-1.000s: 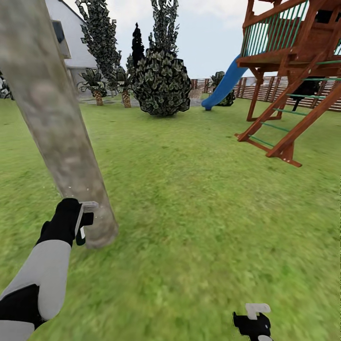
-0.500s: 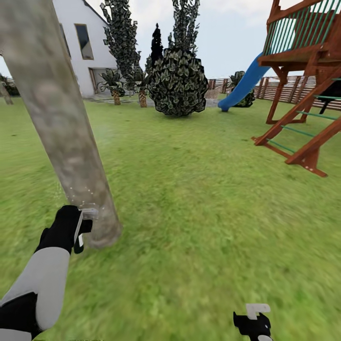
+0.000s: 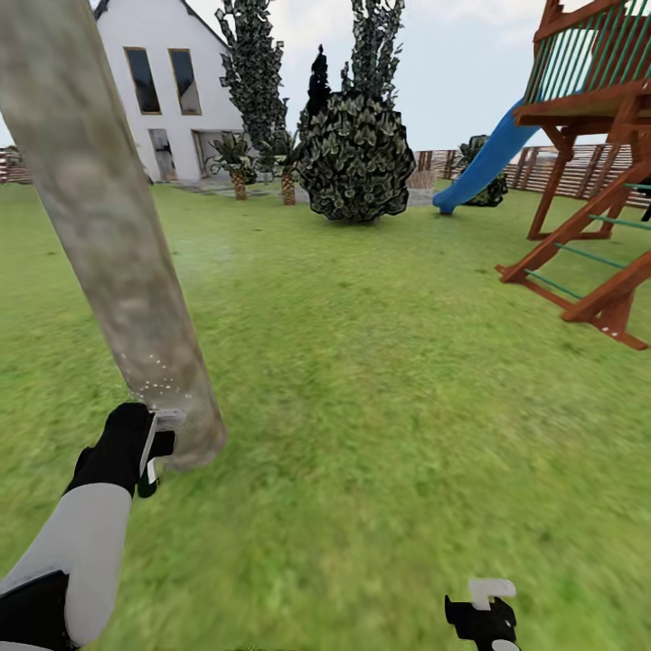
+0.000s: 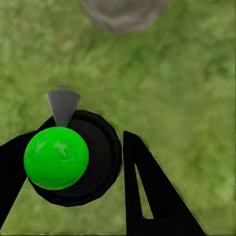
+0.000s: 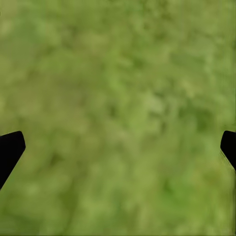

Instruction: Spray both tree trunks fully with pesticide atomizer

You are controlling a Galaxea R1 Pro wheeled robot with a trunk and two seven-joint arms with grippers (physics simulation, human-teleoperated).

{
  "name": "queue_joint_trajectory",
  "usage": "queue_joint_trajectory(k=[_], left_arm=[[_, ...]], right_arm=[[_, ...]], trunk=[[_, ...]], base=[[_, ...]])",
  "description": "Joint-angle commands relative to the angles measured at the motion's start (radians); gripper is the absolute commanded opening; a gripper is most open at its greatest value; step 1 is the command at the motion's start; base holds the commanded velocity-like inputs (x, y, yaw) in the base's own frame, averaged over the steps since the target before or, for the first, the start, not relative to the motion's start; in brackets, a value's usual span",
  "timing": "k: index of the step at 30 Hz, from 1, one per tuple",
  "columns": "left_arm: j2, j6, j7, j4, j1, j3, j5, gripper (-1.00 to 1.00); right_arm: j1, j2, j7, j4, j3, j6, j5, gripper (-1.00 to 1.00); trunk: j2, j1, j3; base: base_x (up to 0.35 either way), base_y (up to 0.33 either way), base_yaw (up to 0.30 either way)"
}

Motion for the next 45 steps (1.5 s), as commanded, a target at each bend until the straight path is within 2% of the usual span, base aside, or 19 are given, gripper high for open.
queue_joint_trajectory(k=[1,4,10,26,35,37,39,45], left_arm=[[0.009,0.003,-0.008,-0.001,0.005,0.004,-0.004,-1.00],[0.029,0.003,-0.012,-0.001,0.011,0.004,-0.001,-1.00],[0.021,0.003,-0.009,0.000,0.012,-0.003,0.000,-1.00],[0.019,0.002,-0.007,-0.001,0.012,-0.004,0.000,-1.00],[0.020,0.002,-0.009,-0.002,0.013,0.001,0.000,-1.00],[0.027,-0.002,-0.011,0.000,0.040,0.005,0.001,-1.00],[0.029,-0.038,-0.011,0.000,0.082,0.005,0.001,-1.00],[0.019,-0.052,-0.007,-0.001,0.092,-0.001,0.001,-1.00]], right_arm=[[0.000,0.000,-0.004,0.000,0.008,-0.002,-0.003,1.00],[0.000,0.000,-0.004,0.000,0.008,-0.002,-0.003,1.00],[0.000,0.000,-0.004,0.000,0.007,-0.002,-0.003,1.00],[0.000,0.000,-0.004,0.000,0.007,-0.002,-0.003,1.00],[0.000,0.000,-0.004,0.000,0.008,-0.002,-0.003,1.00],[0.000,0.000,-0.004,0.000,0.008,-0.002,-0.003,1.00],[0.000,0.000,-0.004,0.000,0.009,-0.002,-0.003,1.00],[0.000,0.000,-0.004,0.000,0.008,-0.002,-0.003,1.00]], trunk=[[0.000,0.000,-0.001],[0.000,0.000,-0.001],[0.000,0.000,-0.001],[0.000,0.000,-0.001],[0.000,0.000,-0.001],[0.000,0.000,-0.001],[0.000,0.000,-0.001],[0.000,0.000,-0.001]], base=[[0.000,-0.273,0.273],[0.000,-0.273,0.276],[0.054,-0.273,0.254],[0.150,-0.259,0.020],[0.172,-0.243,0.259],[0.175,-0.242,0.276],[0.174,-0.242,0.252],[0.199,-0.224,0.036]])
